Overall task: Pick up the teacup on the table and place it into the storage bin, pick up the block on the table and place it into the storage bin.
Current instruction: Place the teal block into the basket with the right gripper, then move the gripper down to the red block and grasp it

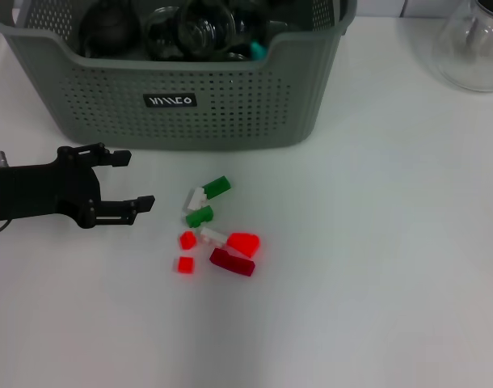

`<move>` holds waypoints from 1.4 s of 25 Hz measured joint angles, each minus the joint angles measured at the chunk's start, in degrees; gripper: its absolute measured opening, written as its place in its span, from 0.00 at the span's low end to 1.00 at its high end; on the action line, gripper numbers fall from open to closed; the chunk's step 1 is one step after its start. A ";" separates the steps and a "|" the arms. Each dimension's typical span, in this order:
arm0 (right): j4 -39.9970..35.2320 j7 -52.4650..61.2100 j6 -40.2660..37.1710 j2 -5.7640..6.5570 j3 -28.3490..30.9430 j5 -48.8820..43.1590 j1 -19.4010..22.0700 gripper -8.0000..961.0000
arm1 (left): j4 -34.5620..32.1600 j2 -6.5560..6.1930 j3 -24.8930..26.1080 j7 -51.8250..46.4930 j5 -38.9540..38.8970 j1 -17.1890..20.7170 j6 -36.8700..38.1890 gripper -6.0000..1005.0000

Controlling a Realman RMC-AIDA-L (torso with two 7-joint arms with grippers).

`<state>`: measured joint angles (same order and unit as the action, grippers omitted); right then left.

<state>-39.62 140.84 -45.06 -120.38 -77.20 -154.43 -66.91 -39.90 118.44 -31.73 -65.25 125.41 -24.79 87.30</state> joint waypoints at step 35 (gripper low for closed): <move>-42.30 -12.04 -66.04 1.33 15.93 42.38 30.95 0.98 | -0.08 0.01 0.01 -0.01 0.15 1.14 0.67 0.84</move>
<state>-81.92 128.79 -111.10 -119.04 -61.27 -112.05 -35.96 -39.98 118.46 -31.71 -65.26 125.56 -23.65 87.97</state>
